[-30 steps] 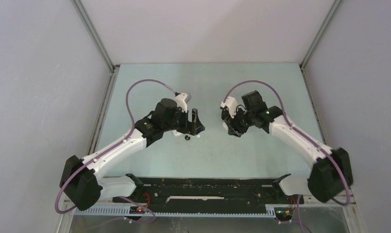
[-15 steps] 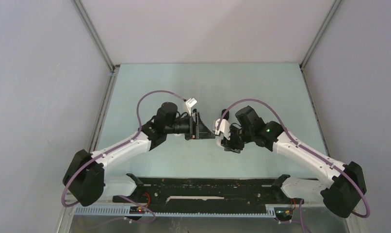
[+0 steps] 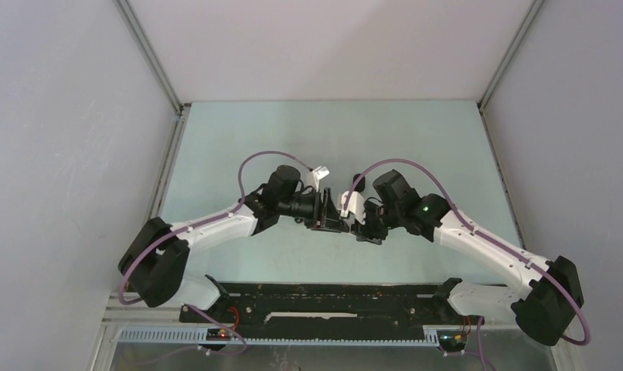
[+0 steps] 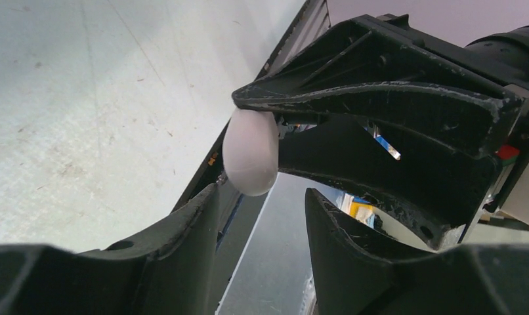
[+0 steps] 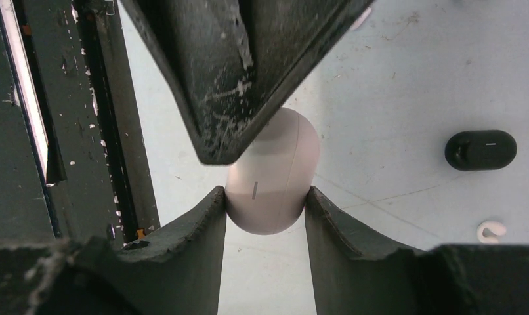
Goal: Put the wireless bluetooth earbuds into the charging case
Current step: Pass from the right arm to the left
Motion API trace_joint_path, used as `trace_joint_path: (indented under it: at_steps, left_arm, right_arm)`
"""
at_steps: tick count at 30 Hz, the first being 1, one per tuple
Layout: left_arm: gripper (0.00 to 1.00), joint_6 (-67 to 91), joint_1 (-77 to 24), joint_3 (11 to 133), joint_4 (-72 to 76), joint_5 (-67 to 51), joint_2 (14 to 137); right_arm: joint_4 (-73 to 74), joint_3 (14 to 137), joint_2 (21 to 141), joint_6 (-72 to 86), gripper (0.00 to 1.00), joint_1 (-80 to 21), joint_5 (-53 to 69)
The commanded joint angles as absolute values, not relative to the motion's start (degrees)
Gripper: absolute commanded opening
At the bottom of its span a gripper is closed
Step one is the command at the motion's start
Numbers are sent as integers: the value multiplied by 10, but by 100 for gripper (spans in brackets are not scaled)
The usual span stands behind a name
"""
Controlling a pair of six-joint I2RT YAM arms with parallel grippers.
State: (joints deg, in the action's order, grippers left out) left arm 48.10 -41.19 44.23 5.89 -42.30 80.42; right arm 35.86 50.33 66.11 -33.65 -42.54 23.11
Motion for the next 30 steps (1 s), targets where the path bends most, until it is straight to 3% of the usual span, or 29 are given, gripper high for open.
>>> trace_joint_path:
  at_steps: [1, 14, 25, 27, 30]
  left_arm:
    - [53, 491, -424, 477, 78, -453, 823]
    - [46, 527, -430, 487, 133, -485, 868]
    - [26, 533, -431, 490, 156, -506, 886]
    - [22, 522, -430, 491, 150, -501, 886]
    - [15, 510, -431, 488, 146, -495, 882]
  right_arm:
    - [339, 506, 652, -339, 33, -428, 235]
    - [341, 506, 654, -334, 33, -428, 251]
    - [332, 495, 652, -332, 35, -427, 244]
    - [329, 494, 651, -330, 39, -427, 242]
    - [326, 494, 645, -318, 54, -424, 248]
